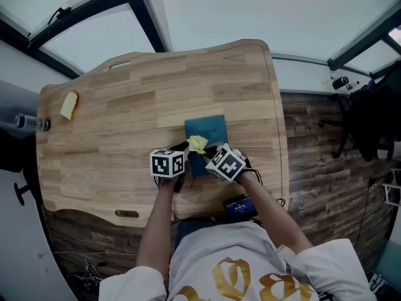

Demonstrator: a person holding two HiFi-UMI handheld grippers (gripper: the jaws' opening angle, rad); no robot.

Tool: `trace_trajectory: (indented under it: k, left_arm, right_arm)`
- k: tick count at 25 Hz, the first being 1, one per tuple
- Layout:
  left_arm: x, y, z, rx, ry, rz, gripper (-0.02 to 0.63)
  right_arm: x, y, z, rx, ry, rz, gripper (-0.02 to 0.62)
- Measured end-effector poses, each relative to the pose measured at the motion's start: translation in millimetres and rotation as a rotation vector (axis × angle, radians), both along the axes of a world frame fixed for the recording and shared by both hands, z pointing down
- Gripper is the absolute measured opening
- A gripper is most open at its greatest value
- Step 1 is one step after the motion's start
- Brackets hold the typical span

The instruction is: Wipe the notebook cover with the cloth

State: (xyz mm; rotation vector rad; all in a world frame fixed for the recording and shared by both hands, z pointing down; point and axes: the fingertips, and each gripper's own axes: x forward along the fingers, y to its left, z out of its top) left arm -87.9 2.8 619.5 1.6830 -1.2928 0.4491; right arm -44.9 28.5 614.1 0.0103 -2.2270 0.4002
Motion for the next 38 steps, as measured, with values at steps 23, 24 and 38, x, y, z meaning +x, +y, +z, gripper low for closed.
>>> trace_trajectory:
  k: [23,24,38]
  left_arm:
    - [0.0,-0.6,-1.5,0.010,-0.012,0.000,0.077]
    - [-0.1,-0.3,-1.5,0.010,-0.012,-0.001,0.077]
    - [0.9,0.7,-1.5,0.016,-0.020,0.000,0.077]
  right_arm:
    - [-10.9,60.9,-4.7,-0.033,-0.032,-0.242,0.037]
    - [-10.0,61.9,-4.8,-0.035,-0.030,-0.245,0.037]
    - [13.2,54.8,-3.8,0.007,-0.022,-0.151,0.037]
